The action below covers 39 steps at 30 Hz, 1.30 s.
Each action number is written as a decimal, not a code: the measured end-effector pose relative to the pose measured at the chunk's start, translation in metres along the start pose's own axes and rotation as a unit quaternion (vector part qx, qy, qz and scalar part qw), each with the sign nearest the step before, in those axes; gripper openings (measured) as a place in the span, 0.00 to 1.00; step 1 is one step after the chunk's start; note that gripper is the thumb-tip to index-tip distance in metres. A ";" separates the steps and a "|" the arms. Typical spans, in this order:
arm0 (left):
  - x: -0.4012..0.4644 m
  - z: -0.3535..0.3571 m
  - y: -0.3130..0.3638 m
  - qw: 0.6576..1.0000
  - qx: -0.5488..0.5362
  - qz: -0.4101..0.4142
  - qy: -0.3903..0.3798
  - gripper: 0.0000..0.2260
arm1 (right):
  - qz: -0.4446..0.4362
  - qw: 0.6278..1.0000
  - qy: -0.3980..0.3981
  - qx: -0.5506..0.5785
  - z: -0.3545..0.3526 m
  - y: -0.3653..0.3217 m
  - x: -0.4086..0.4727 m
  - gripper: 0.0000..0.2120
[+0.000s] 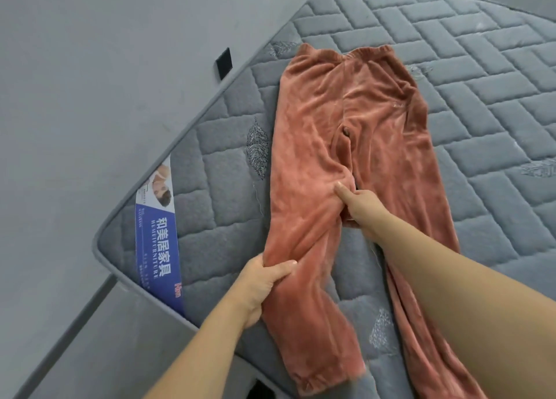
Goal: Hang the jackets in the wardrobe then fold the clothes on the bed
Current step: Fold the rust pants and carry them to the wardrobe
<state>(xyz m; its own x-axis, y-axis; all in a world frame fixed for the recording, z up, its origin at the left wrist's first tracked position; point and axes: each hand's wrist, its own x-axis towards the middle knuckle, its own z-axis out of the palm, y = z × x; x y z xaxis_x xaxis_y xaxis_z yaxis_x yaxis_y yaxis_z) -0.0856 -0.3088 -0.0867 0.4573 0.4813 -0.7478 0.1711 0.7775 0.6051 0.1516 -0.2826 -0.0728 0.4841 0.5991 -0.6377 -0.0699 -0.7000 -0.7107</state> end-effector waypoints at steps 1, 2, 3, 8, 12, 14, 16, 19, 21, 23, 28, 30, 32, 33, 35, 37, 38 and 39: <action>-0.008 -0.005 0.002 1.000 -0.011 -0.013 -0.025 0.19 | -0.003 0.999 0.023 0.029 -0.003 -0.003 -0.002 0.24; -0.018 -0.008 0.003 0.997 0.000 -0.043 -0.058 0.20 | 0.001 0.998 0.040 0.052 -0.005 -0.004 -0.005 0.27; -0.027 -0.011 0.002 0.992 0.029 -0.080 -0.094 0.21 | 0.016 0.996 0.045 0.071 -0.008 -0.002 -0.010 0.29; -0.048 -0.012 -0.033 0.991 0.106 -0.084 -0.007 0.20 | 0.139 0.985 -0.106 -0.016 0.009 0.049 -0.055 0.12; -0.062 -0.017 -0.059 0.991 -0.078 -0.044 0.104 0.12 | 0.170 0.969 -0.177 -0.029 0.037 0.097 -0.086 0.06; -0.076 -0.018 -0.064 0.988 -0.108 -0.084 0.072 0.13 | 0.166 0.967 -0.191 0.021 0.046 0.103 -0.095 0.08; -0.093 -0.023 -0.063 0.984 -0.071 -0.159 0.024 0.15 | 0.159 0.961 -0.193 0.116 0.054 0.101 -0.100 0.11; -0.110 -0.038 -0.062 0.982 -0.048 -0.180 -0.018 0.11 | 0.171 0.939 -0.178 0.241 0.057 0.102 -0.107 0.15; -0.118 -0.041 -0.059 0.988 -0.040 -0.147 0.019 0.09 | 0.206 0.936 -0.199 0.205 0.053 0.108 -0.117 0.20; -0.121 -0.038 -0.055 0.990 0.009 -0.121 0.069 0.10 | 0.246 0.925 -0.265 0.113 0.052 0.115 -0.130 0.27; -0.123 -0.025 -0.036 0.991 -0.006 -0.118 0.062 0.12 | 0.240 0.924 -0.293 0.054 0.048 0.126 -0.157 0.06; -0.118 -0.016 -0.031 0.989 0.042 -0.121 0.079 0.10 | 0.225 0.943 -0.234 0.079 0.040 0.131 -0.163 0.07; -0.114 -0.003 -0.030 0.981 0.110 -0.104 0.125 0.05 | 0.226 0.952 -0.171 0.117 0.027 0.139 -0.167 0.10; -0.112 0.004 -0.030 0.977 0.130 -0.089 0.147 0.04 | 0.228 0.953 -0.149 0.134 0.020 0.144 -0.168 0.12; -0.111 0.021 -0.031 0.975 0.136 -0.057 0.167 0.06 | 0.243 0.945 -0.146 0.163 0.003 0.148 -0.172 0.15; -0.112 0.042 -0.029 0.980 0.133 -0.034 0.144 0.09 | 0.287 0.912 -0.213 0.201 -0.014 0.150 -0.179 0.19; -0.113 0.056 -0.028 0.983 0.139 -0.024 0.121 0.09 | 0.305 0.893 -0.255 0.211 -0.021 0.151 -0.183 0.24; -0.113 0.070 -0.025 0.984 0.143 -0.014 0.101 0.09 | 0.311 0.879 -0.293 0.213 -0.029 0.152 -0.186 0.27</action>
<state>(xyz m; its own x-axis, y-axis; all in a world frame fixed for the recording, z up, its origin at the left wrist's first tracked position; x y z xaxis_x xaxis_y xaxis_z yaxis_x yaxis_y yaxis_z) -0.0802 -0.4112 0.0022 0.2712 0.5543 -0.7869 0.4333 0.6596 0.6141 0.0768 -0.5115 -0.0535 -0.2870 0.3368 -0.8968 -0.5433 -0.8282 -0.1372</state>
